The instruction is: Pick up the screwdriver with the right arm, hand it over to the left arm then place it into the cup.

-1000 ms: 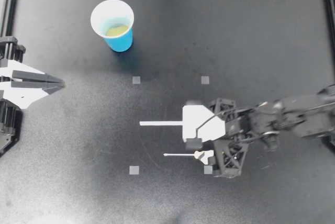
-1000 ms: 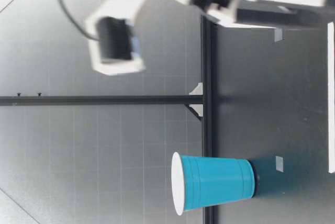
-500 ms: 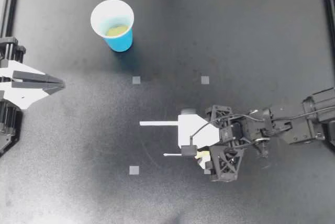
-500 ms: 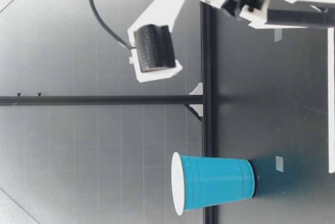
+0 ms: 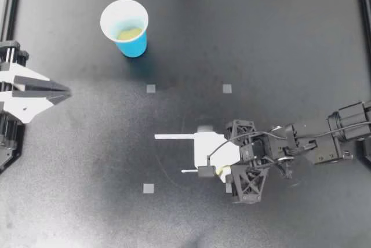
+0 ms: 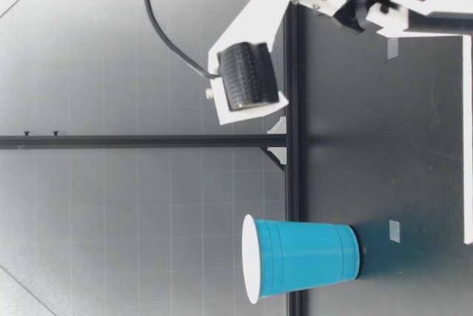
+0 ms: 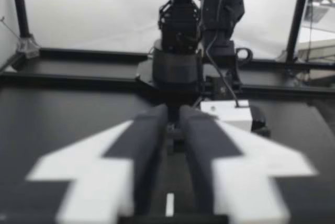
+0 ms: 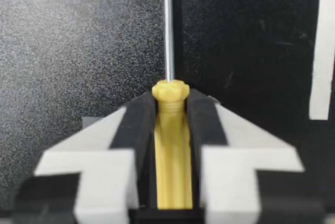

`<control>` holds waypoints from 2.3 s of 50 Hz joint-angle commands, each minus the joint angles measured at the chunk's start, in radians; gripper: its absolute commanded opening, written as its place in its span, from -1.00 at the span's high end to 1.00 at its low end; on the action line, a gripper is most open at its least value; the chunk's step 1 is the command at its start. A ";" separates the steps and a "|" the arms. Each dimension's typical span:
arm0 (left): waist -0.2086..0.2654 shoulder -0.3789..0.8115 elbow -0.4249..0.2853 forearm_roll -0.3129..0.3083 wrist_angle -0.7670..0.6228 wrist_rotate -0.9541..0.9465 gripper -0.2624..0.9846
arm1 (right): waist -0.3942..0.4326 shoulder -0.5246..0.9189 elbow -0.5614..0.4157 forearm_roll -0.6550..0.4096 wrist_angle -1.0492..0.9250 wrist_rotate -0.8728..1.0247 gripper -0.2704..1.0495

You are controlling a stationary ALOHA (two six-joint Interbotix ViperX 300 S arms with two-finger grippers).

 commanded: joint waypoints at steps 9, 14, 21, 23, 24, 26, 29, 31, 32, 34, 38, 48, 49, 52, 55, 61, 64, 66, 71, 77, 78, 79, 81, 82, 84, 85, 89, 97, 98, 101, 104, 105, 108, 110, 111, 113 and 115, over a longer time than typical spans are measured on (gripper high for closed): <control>0.002 0.089 -0.011 -0.002 -0.057 0.005 -0.52 | 0.011 -0.069 -0.005 0.002 -0.011 0.002 0.51; 0.000 0.146 -0.008 -0.002 -0.117 0.005 -0.51 | 0.009 -0.117 0.023 0.002 -0.104 0.009 0.51; 0.002 0.241 -0.006 -0.002 -0.230 0.003 -0.51 | -0.002 -0.198 0.100 0.003 -0.337 0.040 0.51; 0.000 0.265 -0.006 -0.002 -0.264 0.003 -0.51 | -0.009 -0.219 0.126 0.003 -0.420 0.048 0.51; 0.002 0.279 -0.006 -0.002 -0.281 0.003 -0.51 | -0.015 -0.230 0.138 0.003 -0.468 0.052 0.51; 0.000 0.307 -0.006 -0.002 -0.316 0.003 -0.51 | -0.026 -0.250 0.167 0.005 -0.586 0.054 0.51; 0.002 0.350 -0.009 -0.002 -0.368 0.000 -0.51 | -0.043 -0.267 0.195 0.006 -0.721 0.054 0.51; 0.002 0.379 -0.015 -0.002 -0.400 -0.006 -0.51 | -0.055 -0.272 0.207 0.008 -0.796 0.052 0.51; 0.000 0.393 -0.018 0.000 -0.416 -0.009 -0.51 | -0.061 -0.273 0.210 0.008 -0.833 0.052 0.51; 0.002 0.422 -0.023 0.003 -0.445 -0.018 -0.51 | -0.072 -0.272 0.216 0.009 -0.887 0.051 0.51; 0.000 0.477 -0.037 0.012 -0.499 -0.037 -0.51 | -0.097 -0.268 0.209 0.011 -0.957 0.044 0.51; 0.002 0.572 -0.081 0.035 -0.584 -0.060 -0.51 | -0.137 -0.242 0.170 0.011 -1.035 0.020 0.51; 0.002 0.580 -0.086 0.035 -0.588 -0.060 -0.51 | -0.137 -0.239 0.164 0.009 -1.035 0.017 0.51; 0.002 0.603 -0.104 0.037 -0.594 -0.060 -0.51 | -0.138 -0.229 0.149 0.011 -1.035 0.008 0.51; 0.002 0.621 -0.117 0.037 -0.600 -0.058 -0.51 | -0.138 -0.216 0.130 0.009 -1.035 -0.005 0.51; 0.000 0.649 -0.140 0.038 -0.618 -0.058 -0.51 | -0.141 -0.195 0.106 0.009 -1.031 -0.015 0.51; 0.000 0.660 -0.147 0.044 -0.630 -0.061 -0.51 | -0.146 -0.189 0.097 0.009 -1.031 -0.015 0.52; 0.000 0.666 -0.150 0.049 -0.638 -0.061 -0.51 | -0.150 -0.186 0.092 0.011 -1.031 -0.015 0.51; -0.002 0.681 -0.163 0.067 -0.664 -0.072 -0.51 | -0.160 -0.183 0.087 0.011 -1.029 -0.015 0.51; -0.003 0.695 -0.170 0.094 -0.689 -0.103 -0.49 | -0.166 -0.183 0.081 0.009 -1.031 -0.015 0.51; -0.003 0.699 -0.172 0.097 -0.692 -0.107 -0.48 | -0.166 -0.183 0.081 0.009 -1.031 -0.015 0.52; -0.003 0.704 -0.173 0.098 -0.695 -0.112 -0.47 | -0.164 -0.183 0.080 0.009 -1.031 -0.015 0.51; -0.003 0.713 -0.176 0.100 -0.696 -0.117 -0.44 | -0.166 -0.183 0.078 0.009 -1.029 -0.017 0.51; -0.003 0.718 -0.178 0.100 -0.696 -0.120 -0.43 | -0.166 -0.183 0.078 0.009 -1.029 -0.017 0.51; -0.003 0.726 -0.181 0.101 -0.698 -0.123 -0.37 | -0.167 -0.183 0.078 0.009 -1.029 -0.018 0.51; -0.003 0.729 -0.183 0.101 -0.698 -0.123 -0.34 | -0.167 -0.183 0.078 0.009 -1.029 -0.020 0.51; -0.003 0.736 -0.189 0.101 -0.706 -0.123 -0.20 | -0.167 -0.183 0.077 0.009 -1.029 -0.020 0.51; -0.003 0.736 -0.192 0.101 -0.724 -0.123 0.15 | -0.167 -0.187 0.077 0.011 -1.028 -0.020 0.51; -0.002 0.736 -0.192 0.101 -0.726 -0.123 0.19 | -0.167 -0.187 0.077 0.009 -1.028 -0.020 0.51; -0.003 0.736 -0.187 0.101 -0.724 -0.123 0.34 | -0.167 -0.189 0.078 0.009 -1.028 -0.021 0.51; -0.003 0.736 -0.186 0.101 -0.724 -0.123 0.43 | -0.169 -0.190 0.078 0.011 -1.028 -0.018 0.51; -0.003 0.736 -0.186 0.100 -0.726 -0.123 0.44 | -0.170 -0.192 0.077 0.011 -1.028 -0.018 0.50; -0.002 0.736 -0.184 0.101 -0.726 -0.123 0.45 | -0.170 -0.193 0.078 0.012 -1.028 -0.018 0.47; -0.002 0.736 -0.183 0.100 -0.726 -0.123 0.45 | -0.172 -0.195 0.080 0.012 -1.028 -0.018 0.44; -0.002 0.736 -0.181 0.101 -0.724 -0.123 0.45 | -0.170 -0.196 0.080 0.012 -1.028 -0.018 0.41; -0.002 0.738 -0.179 0.100 -0.724 -0.123 0.45 | -0.170 -0.196 0.081 0.012 -1.028 -0.017 0.34; -0.003 0.736 -0.178 0.100 -0.726 -0.123 0.45 | -0.172 -0.198 0.081 0.012 -1.028 -0.017 0.25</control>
